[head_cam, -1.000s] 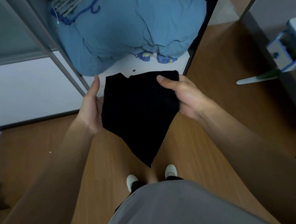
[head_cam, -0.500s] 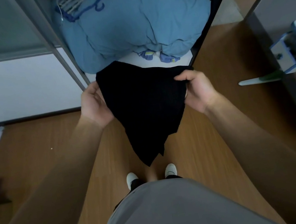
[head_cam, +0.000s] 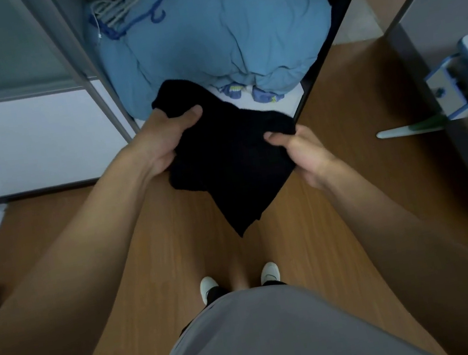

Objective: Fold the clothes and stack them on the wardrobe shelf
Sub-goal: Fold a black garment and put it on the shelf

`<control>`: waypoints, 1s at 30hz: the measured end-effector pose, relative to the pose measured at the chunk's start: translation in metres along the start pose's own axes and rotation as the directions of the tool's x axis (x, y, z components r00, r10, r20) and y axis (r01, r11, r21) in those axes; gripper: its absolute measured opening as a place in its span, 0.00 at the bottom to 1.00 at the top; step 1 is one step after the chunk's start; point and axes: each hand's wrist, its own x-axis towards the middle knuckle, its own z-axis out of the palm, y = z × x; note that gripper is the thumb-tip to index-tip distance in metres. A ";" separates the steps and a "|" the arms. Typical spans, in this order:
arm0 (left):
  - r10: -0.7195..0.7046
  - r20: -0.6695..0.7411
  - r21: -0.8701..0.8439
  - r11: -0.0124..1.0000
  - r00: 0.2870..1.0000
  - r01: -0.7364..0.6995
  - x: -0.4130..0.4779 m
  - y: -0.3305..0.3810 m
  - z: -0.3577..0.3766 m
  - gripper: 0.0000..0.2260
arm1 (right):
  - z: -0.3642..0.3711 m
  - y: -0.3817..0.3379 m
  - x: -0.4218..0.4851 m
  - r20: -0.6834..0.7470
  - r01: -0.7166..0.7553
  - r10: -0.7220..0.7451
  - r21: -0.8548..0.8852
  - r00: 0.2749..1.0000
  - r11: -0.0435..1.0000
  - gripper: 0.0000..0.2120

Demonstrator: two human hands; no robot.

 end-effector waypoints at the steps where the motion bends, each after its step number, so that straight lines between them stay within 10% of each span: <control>1: 0.001 -0.044 0.081 0.997 0.999 0.003 0.003 0.000 -0.003 0.28 | 0.001 -0.001 0.002 -0.031 0.023 -0.023 0.022 0.999 0.999 0.09; 6: 0.018 -0.113 0.024 1.000 0.993 -0.015 0.012 0.004 -0.018 0.23 | 0.012 -0.014 0.013 -0.146 -0.026 0.023 -0.019 0.989 0.999 0.18; 11: -0.056 0.263 -0.186 0.977 0.963 0.107 0.005 -0.002 -0.028 0.13 | 0.022 -0.030 0.017 -0.183 -0.077 0.083 0.038 0.980 0.996 0.17; 15: -0.064 0.289 -0.089 0.992 0.955 0.093 0.003 -0.010 -0.025 0.18 | 0.032 -0.037 0.012 -0.114 -0.109 0.137 0.222 0.984 0.969 0.14; 24: 0.041 0.246 -0.138 0.990 0.968 -0.007 0.002 -0.012 -0.007 0.12 | 0.025 -0.056 0.009 -0.257 0.171 -0.191 -0.098 0.947 0.980 0.17; 30: 0.011 0.434 -0.300 0.945 0.901 0.133 0.002 -0.021 -0.002 0.18 | 0.019 -0.061 0.009 -0.169 0.147 -0.105 0.264 0.980 0.953 0.15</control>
